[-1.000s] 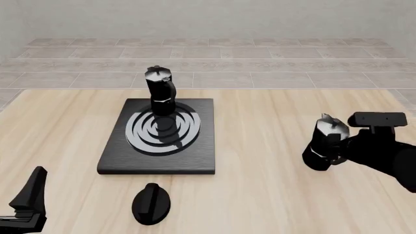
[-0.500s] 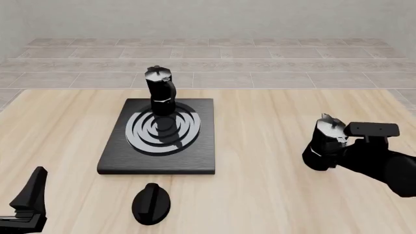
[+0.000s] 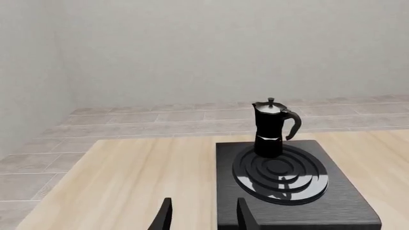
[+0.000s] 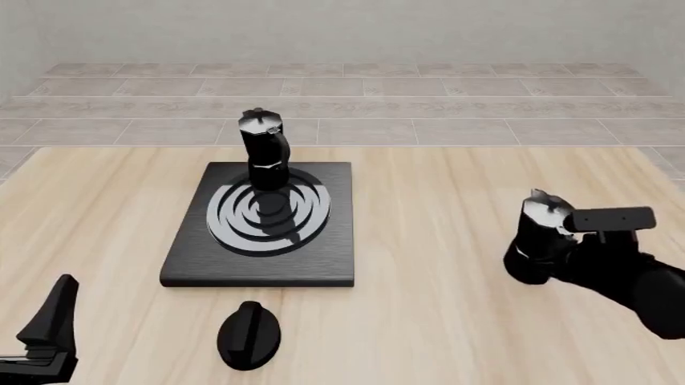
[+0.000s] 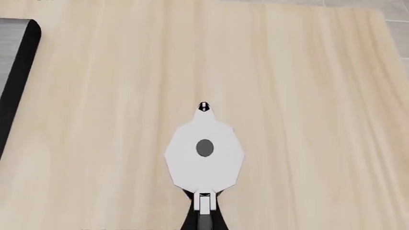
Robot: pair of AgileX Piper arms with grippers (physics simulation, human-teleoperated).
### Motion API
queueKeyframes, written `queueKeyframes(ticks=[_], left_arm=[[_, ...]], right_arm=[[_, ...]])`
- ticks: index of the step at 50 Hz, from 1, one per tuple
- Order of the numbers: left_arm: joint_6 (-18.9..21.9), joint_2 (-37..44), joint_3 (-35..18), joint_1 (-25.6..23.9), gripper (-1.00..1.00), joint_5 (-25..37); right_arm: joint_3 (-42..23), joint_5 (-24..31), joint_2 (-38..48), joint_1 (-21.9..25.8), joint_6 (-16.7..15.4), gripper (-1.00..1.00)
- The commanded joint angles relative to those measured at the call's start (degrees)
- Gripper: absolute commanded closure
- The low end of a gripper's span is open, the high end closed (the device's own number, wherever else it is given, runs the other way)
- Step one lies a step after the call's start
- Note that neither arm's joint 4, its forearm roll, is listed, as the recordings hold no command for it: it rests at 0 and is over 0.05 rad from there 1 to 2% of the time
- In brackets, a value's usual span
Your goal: Put both moka pots on the stove.
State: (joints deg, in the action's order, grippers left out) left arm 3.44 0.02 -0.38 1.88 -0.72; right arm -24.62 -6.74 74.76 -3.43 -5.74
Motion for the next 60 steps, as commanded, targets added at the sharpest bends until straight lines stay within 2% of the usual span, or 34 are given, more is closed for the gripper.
queueKeyframes(ticks=[1,12,29,45,50,60], left_arm=[[-0.1,0.0,0.0,0.1,-1.0,0.0],[-0.1,0.0,0.1,0.1,-1.0,-0.1],[-0.2,0.0,0.0,0.4,-1.0,-0.1],[-0.2,0.0,-0.1,0.5,-1.0,0.0],[-0.2,0.0,0.0,0.5,-1.0,0.0],[-0.1,0.0,-0.1,0.5,-1.0,-0.1]], right_arm=[[-0.8,0.0,-4.4,0.8,-2.2,1.0],[-4.8,5.9,-11.7,4.7,-3.1,1.0],[-8.0,4.0,-11.8,13.3,-1.0,1.0],[-14.4,-2.3,-3.2,24.3,0.1,1.0],[-17.8,-2.5,-0.3,27.2,1.1,1.0],[-24.2,-2.4,4.2,31.3,0.3,1.0]])
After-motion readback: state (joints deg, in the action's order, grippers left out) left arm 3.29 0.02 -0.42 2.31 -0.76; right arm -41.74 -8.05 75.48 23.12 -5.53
